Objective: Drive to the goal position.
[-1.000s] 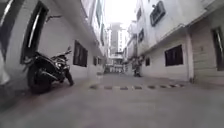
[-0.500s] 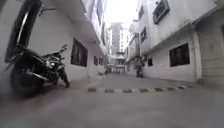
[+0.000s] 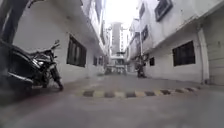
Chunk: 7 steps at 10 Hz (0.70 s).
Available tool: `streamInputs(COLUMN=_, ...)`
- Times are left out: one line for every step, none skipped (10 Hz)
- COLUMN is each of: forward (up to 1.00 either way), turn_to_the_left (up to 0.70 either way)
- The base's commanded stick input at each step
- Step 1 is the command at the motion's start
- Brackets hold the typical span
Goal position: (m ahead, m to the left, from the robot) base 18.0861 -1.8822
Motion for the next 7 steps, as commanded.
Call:
streamInputs(forward=1.00, turn_to_the_left=0.00)
streamInputs(forward=1.00, turn_to_the_left=0.00)
streamInputs(forward=1.00, turn_to_the_left=0.00)
streamInputs(forward=1.00, turn_to_the_left=0.00)
streamInputs(forward=1.00, turn_to_the_left=0.00)
streamInputs(forward=1.00, turn_to_the_left=0.00)
streamInputs(forward=1.00, turn_to_the_left=0.00)
